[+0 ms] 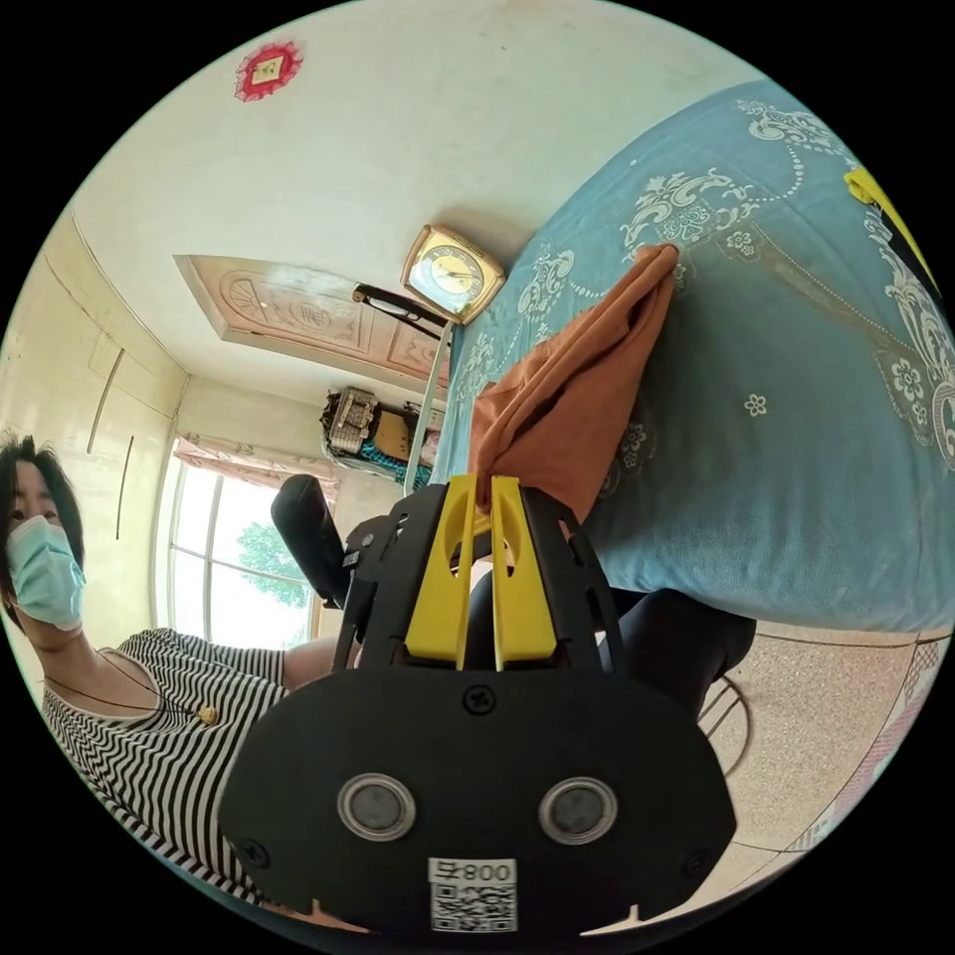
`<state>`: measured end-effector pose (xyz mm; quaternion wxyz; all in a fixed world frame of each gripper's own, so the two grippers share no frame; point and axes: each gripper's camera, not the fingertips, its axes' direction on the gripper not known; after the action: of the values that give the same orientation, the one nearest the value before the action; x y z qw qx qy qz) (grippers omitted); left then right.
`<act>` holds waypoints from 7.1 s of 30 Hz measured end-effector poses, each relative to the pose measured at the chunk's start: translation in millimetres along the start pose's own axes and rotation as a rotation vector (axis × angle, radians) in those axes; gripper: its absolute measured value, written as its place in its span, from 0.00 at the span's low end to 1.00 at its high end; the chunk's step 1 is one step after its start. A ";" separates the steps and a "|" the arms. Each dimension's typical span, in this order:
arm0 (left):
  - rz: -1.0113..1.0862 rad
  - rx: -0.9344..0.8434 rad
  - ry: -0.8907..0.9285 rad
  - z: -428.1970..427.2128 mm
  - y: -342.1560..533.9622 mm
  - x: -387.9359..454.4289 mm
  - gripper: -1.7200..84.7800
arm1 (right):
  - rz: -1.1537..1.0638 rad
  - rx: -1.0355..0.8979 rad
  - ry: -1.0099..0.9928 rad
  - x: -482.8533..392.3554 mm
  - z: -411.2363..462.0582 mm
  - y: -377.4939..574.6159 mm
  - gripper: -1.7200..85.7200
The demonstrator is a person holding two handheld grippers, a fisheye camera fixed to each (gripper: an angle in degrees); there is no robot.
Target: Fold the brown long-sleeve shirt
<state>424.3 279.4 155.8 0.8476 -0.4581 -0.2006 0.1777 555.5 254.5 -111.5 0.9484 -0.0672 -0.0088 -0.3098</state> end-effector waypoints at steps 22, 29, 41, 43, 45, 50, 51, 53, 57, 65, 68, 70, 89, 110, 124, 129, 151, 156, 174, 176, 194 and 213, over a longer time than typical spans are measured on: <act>-0.271 0.074 0.298 32.7 17.9 -51.0 0.03 | 0.331 0.108 -0.217 112.2 9.4 -187.8 0.17; -0.174 0.020 0.259 35.0 11.8 -34.2 0.04 | 0.415 0.033 -0.195 125.8 37.1 -237.0 0.15; -0.068 -0.036 0.233 1.5 20.4 -24.8 0.03 | 0.374 0.062 -0.285 86.6 29.5 -251.8 0.06; -0.083 -0.018 0.251 -12.1 26.3 -33.3 0.03 | 0.356 0.081 -0.303 71.4 29.1 -252.3 0.05; -0.104 0.010 0.278 -28.3 33.4 -44.9 0.03 | 0.340 0.100 -0.334 55.1 31.0 -253.7 0.05; -0.210 0.136 0.367 -85.6 66.1 -92.2 0.03 | 0.247 0.117 -0.372 -13.4 49.7 -267.5 0.05; -0.230 0.154 0.382 -91.8 71.0 -98.8 0.03 | 0.234 0.113 -0.371 -22.5 53.2 -270.2 0.05; -0.325 0.228 0.456 -114.3 92.3 -127.9 0.03 | 0.182 0.087 -0.366 -59.1 70.5 -282.5 0.05; -0.457 0.329 0.585 -137.2 124.0 -171.1 0.03 | 0.102 0.038 -0.325 -111.5 101.7 -301.1 0.05; -0.740 0.552 0.775 -175.6 198.3 -247.1 0.03 | 0.061 -0.049 -0.293 -193.1 186.1 -327.6 0.05; -0.859 0.620 0.820 -183.4 230.3 -269.4 0.03 | 0.030 -0.107 -0.260 -222.3 226.6 -335.1 0.05; -0.915 0.639 0.821 -189.0 245.9 -280.6 0.03 | 0.017 -0.147 -0.233 -237.8 254.3 -339.1 0.05; -1.240 0.512 0.689 -231.0 313.3 -320.3 0.04 | 0.017 -0.443 0.077 -299.8 469.7 -348.2 0.04; -0.798 0.055 -0.006 -248.6 177.5 -265.3 0.02 | -0.246 -0.401 0.073 -409.9 444.5 -349.5 0.02; -0.766 0.032 -0.024 -239.8 164.0 -227.3 0.02 | -0.379 -0.527 0.477 -422.0 513.5 -326.2 0.02; -0.780 0.029 0.040 -245.8 166.2 -226.9 0.02 | -0.356 -0.546 0.354 -434.4 479.0 -322.1 0.02; -0.788 -0.068 0.005 -299.8 174.0 -226.6 0.02 | -0.649 -0.538 0.607 -457.6 389.4 -90.5 0.02; -0.825 0.136 0.118 -352.3 199.1 -221.1 0.03 | -0.712 -0.491 0.681 -455.1 386.9 -70.0 0.03; -1.133 0.415 0.686 -395.7 346.8 -273.5 0.13 | -0.280 -0.566 0.117 -348.2 304.8 -96.7 0.10; -1.193 0.462 0.756 -392.7 364.4 -287.4 0.15 | -0.200 -0.504 0.069 -321.5 279.1 -93.7 0.11; -1.411 0.603 0.927 -393.7 418.1 -379.4 0.22 | 0.269 -0.479 -0.193 -164.0 285.6 -84.9 0.22; -1.338 0.600 0.885 -460.8 408.4 -414.3 0.10 | 0.274 -0.459 -0.277 -155.3 317.1 -107.7 0.12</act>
<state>253.2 -35.3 -494.2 0.8598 -0.0270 -0.0237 -0.5094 374.5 301.7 206.7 0.9312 -0.3218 -0.0586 -0.1607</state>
